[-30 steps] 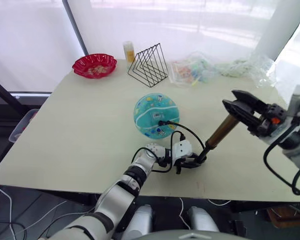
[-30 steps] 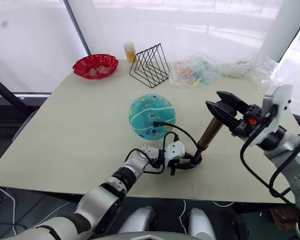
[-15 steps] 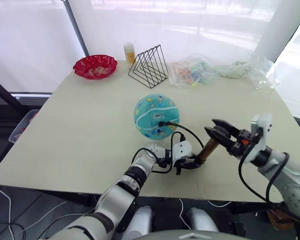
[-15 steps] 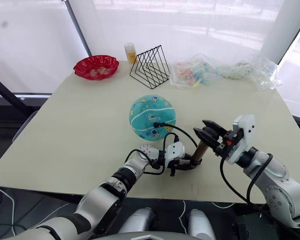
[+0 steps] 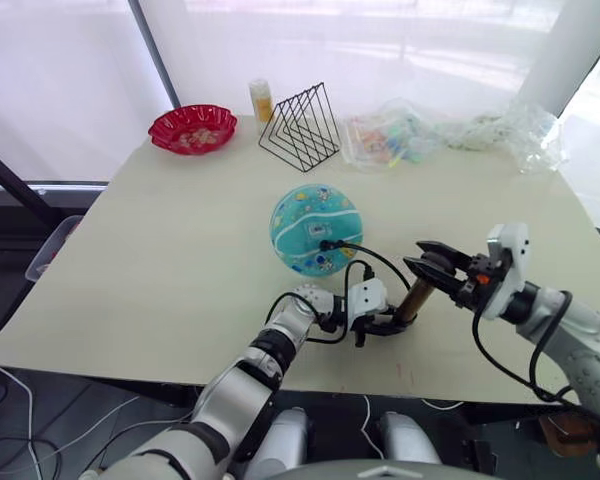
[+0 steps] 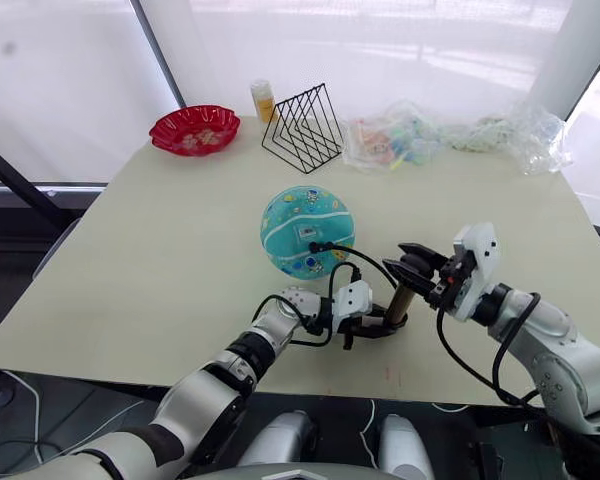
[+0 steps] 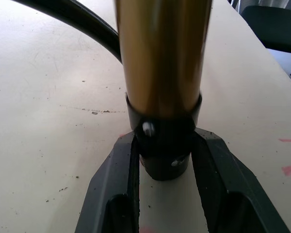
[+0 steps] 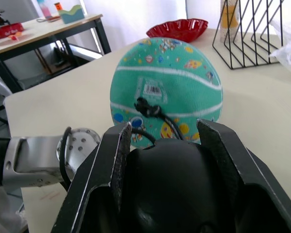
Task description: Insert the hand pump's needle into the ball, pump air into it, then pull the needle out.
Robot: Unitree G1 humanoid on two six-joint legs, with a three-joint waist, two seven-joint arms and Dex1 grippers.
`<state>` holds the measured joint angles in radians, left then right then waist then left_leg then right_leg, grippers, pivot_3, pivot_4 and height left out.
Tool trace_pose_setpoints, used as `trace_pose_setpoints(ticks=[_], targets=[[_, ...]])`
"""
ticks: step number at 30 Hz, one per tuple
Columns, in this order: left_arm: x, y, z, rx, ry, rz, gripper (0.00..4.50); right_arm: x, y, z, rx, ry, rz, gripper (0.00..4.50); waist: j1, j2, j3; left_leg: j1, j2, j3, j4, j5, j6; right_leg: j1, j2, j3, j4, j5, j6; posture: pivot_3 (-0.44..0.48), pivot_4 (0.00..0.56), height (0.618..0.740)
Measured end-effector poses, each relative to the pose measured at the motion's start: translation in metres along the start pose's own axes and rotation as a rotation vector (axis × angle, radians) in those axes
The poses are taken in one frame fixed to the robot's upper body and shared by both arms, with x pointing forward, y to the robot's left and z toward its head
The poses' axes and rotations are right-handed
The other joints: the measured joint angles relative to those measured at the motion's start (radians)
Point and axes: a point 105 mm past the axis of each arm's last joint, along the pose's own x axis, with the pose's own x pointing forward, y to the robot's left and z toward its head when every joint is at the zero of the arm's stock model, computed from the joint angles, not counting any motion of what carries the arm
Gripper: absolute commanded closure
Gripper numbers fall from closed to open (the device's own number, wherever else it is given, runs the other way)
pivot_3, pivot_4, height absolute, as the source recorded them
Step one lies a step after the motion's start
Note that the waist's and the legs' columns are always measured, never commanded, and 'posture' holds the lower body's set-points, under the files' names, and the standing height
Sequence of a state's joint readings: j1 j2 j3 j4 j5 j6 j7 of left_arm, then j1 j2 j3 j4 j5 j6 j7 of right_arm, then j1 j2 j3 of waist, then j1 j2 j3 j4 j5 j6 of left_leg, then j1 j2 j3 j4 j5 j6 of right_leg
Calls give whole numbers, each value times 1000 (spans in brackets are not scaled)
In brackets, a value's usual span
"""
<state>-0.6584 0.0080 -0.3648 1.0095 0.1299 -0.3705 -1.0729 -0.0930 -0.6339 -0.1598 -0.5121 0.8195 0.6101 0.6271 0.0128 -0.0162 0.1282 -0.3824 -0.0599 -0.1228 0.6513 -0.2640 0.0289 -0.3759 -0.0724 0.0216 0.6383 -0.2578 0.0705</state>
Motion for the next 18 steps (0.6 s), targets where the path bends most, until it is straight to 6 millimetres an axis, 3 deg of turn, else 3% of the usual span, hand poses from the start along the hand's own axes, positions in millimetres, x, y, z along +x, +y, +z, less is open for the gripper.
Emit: trace_pose_setpoints(ticks=[12, 18], targets=[[0, 1, 5, 16, -14, -4, 3465, -13, 7, 106, -252, -96, 83, 2847, 1, 3, 17, -3, -1, 1, 1, 0, 0, -2, -2, 0, 0, 1, 2, 0, 150, 740], [-1, 1, 5, 18, -19, -8, 3465, -16, 9, 107, -242, -109, 64, 2847, -15, -2, 17, -4, -7, 10, 3, -6, 10, -3, -11, 5, -7, 2, 11, 0, 150, 740]])
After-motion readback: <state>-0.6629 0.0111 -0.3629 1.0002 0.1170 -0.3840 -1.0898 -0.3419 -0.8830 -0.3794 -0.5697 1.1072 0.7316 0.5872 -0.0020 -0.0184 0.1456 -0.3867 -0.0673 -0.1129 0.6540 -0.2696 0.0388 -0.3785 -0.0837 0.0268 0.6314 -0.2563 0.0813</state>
